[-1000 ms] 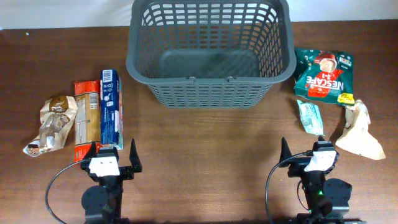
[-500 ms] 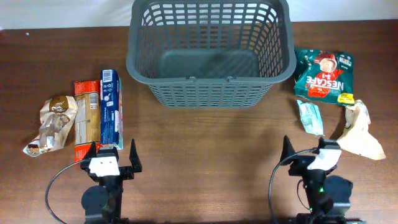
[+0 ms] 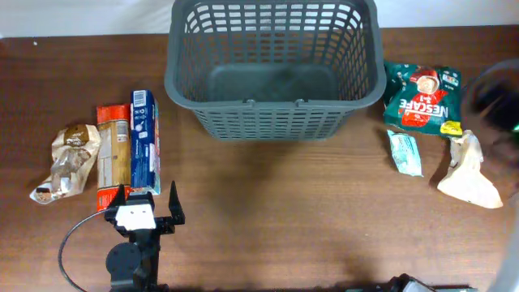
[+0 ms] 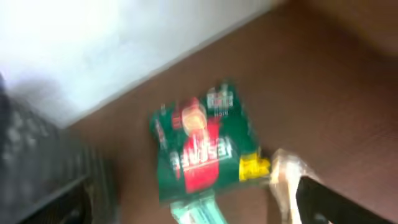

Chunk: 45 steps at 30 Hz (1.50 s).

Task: Pack container
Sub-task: 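Reach the right gripper to the green Nescafe pouch and grasp it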

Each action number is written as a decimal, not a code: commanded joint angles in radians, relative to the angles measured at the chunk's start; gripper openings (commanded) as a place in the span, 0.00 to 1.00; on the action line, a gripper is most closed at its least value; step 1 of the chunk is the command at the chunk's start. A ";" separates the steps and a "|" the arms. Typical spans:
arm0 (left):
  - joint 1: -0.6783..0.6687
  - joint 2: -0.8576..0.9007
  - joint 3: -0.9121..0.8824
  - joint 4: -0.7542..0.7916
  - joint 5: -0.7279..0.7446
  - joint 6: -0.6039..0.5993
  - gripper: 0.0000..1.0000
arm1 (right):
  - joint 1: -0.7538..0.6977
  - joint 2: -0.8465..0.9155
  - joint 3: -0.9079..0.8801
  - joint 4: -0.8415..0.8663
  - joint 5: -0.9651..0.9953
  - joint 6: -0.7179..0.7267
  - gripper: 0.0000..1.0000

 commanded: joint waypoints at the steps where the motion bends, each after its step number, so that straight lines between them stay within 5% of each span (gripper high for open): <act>1: -0.002 -0.005 -0.009 0.004 0.007 -0.006 0.99 | -0.028 0.157 0.225 -0.066 -0.147 -0.083 0.99; 14: -0.002 -0.005 -0.009 0.004 0.007 -0.006 0.99 | 0.152 0.487 0.344 -0.124 0.106 -0.209 0.99; 20: -0.002 -0.005 -0.009 0.004 0.007 -0.006 0.99 | 0.230 0.549 0.344 -0.078 0.065 -0.213 0.99; 33: -0.002 -0.005 -0.009 0.004 0.007 -0.006 0.99 | 0.404 0.724 0.344 -0.068 0.378 -0.179 0.99; 45: -0.002 -0.005 -0.009 0.004 0.007 -0.006 0.99 | 0.410 0.945 0.344 0.014 0.409 -0.203 0.99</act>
